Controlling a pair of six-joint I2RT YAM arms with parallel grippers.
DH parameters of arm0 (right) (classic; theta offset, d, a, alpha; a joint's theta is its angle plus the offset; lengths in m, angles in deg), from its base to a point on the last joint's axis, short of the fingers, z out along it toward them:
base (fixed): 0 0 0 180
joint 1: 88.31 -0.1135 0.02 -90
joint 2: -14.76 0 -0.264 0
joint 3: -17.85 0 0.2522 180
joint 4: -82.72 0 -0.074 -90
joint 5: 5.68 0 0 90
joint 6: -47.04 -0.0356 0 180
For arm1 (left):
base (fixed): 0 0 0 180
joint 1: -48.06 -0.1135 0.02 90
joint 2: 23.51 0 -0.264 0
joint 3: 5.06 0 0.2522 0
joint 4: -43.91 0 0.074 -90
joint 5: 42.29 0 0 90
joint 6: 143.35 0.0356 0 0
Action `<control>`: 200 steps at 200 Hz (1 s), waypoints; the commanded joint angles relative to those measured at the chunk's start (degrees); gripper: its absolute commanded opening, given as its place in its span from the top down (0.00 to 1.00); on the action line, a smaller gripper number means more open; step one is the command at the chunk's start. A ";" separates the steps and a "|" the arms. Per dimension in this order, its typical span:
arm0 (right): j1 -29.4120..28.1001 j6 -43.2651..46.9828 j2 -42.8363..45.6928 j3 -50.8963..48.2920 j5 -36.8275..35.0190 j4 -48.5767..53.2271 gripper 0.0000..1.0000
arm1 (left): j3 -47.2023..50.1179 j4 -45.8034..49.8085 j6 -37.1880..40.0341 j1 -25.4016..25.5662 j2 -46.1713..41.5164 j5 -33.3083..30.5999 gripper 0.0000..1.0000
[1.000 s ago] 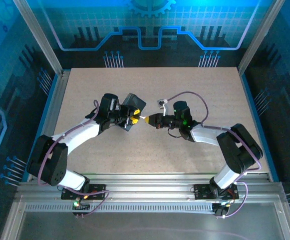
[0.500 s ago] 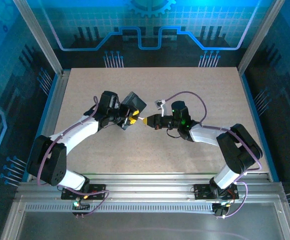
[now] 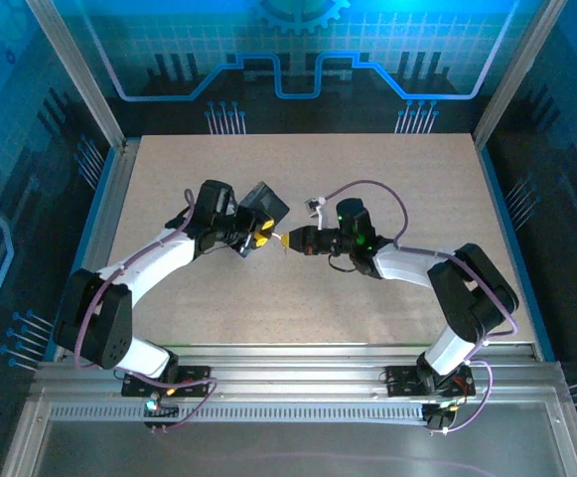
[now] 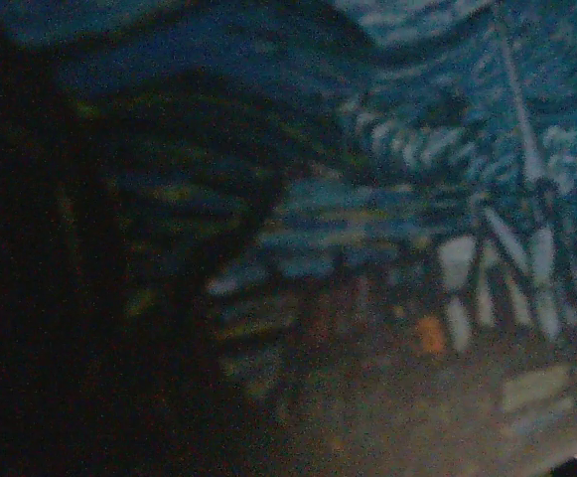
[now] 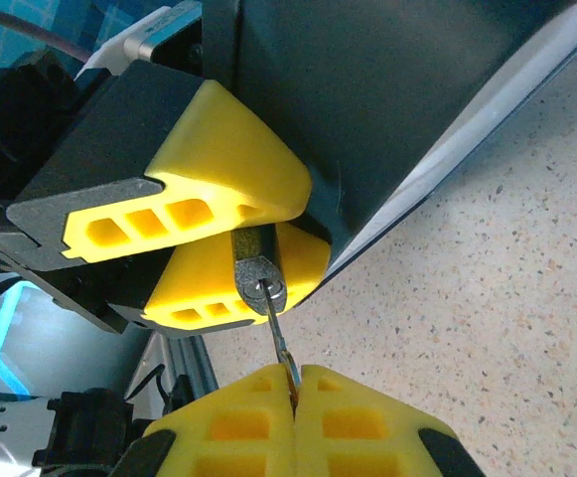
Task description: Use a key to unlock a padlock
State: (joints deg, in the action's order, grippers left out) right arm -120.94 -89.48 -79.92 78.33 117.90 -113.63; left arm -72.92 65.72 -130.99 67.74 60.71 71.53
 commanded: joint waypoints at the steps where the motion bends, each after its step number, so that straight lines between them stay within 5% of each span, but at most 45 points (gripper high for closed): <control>1: -2.44 -0.56 -0.58 2.93 3.46 -3.35 1.00 | -1.49 -4.01 1.68 1.13 0.72 3.91 1.00; 40: 0.50 -4.98 0.29 -0.33 3.88 -9.33 1.00 | -4.20 0.87 6.18 0.69 0.26 3.75 1.00; 88: -0.68 0.83 1.46 2.88 4.08 1.21 1.00 | -4.13 2.29 6.83 -1.65 0.19 5.01 1.00; 200: -0.33 4.30 5.75 -0.08 1.38 7.63 1.00 | -3.46 2.08 6.83 -2.98 -1.55 4.51 1.00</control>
State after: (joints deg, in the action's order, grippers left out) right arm -120.56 -88.48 -76.68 77.78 118.69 -110.99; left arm -76.03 69.90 -126.40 65.75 61.15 77.84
